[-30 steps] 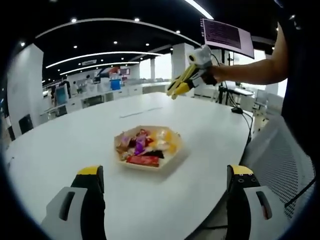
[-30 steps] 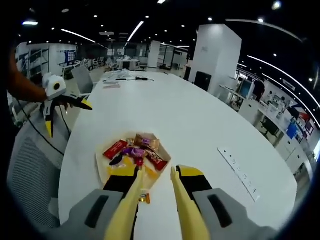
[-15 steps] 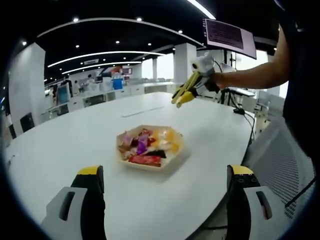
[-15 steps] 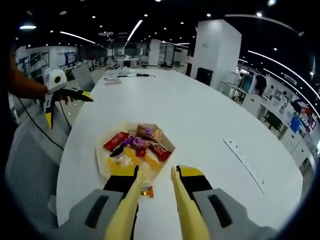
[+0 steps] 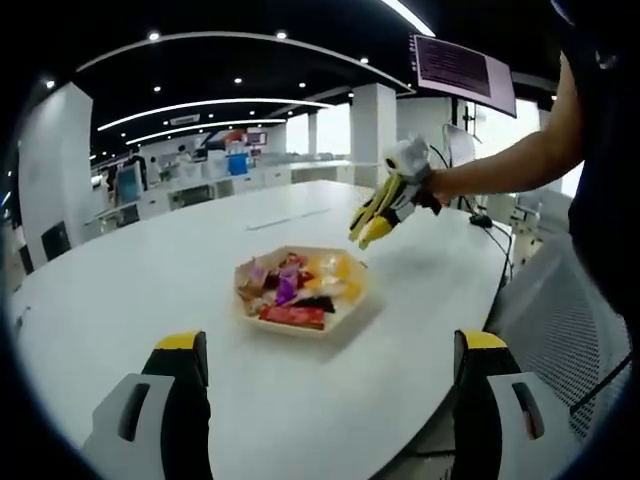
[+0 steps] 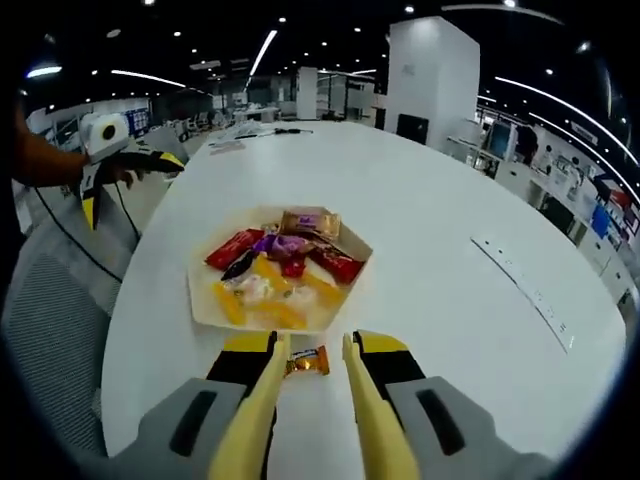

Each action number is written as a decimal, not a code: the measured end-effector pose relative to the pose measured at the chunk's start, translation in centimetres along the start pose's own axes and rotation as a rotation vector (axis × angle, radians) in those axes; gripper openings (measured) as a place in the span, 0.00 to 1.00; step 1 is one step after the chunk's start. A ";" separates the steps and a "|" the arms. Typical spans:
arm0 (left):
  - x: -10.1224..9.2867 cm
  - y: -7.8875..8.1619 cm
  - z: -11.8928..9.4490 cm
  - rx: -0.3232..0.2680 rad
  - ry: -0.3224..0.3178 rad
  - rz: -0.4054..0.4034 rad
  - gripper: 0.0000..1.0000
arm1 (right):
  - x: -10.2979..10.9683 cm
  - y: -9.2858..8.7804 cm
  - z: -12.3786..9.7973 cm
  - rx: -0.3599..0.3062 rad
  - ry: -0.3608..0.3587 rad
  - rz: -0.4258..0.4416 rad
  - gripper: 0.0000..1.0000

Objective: Place the target food into the container with the food tongs after gripping and lifting it, then release it inside without dropping or visibly crushing the food.

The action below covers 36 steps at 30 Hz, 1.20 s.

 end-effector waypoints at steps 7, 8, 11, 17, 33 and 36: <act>0.0 0.2 -0.1 -0.007 0.012 0.012 0.99 | 0.3 -0.9 1.0 0.017 0.005 0.017 0.30; 0.1 0.1 -0.1 -0.007 0.013 0.008 0.99 | 0.4 -0.9 1.2 0.019 0.005 0.017 0.30; 0.2 0.0 -0.1 -0.004 0.013 0.006 0.99 | 0.8 -1.3 1.9 0.034 0.009 0.001 0.30; 0.2 0.0 -0.2 -0.002 0.016 -0.001 0.99 | 1.6 -2.0 2.6 0.046 -0.003 -0.040 0.28; 0.3 -0.1 -0.2 0.002 0.019 -0.012 0.99 | 1.7 -1.9 2.4 0.126 -0.020 -0.051 0.16; 0.3 -0.1 -0.3 0.001 0.024 -0.013 0.99 | 1.7 -1.8 2.4 0.128 -0.020 -0.047 0.16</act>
Point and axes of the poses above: the point that each gripper's makers call its tool centre point, and the gripper's own axes: z roughly forward along the fingers, x roughly to its left, y roughly out of its top, the point moved 7 cm from there along -z, roughly backward along the fingers, and after that the axes turned 6 degrees about -y, right-handed, at the moved point
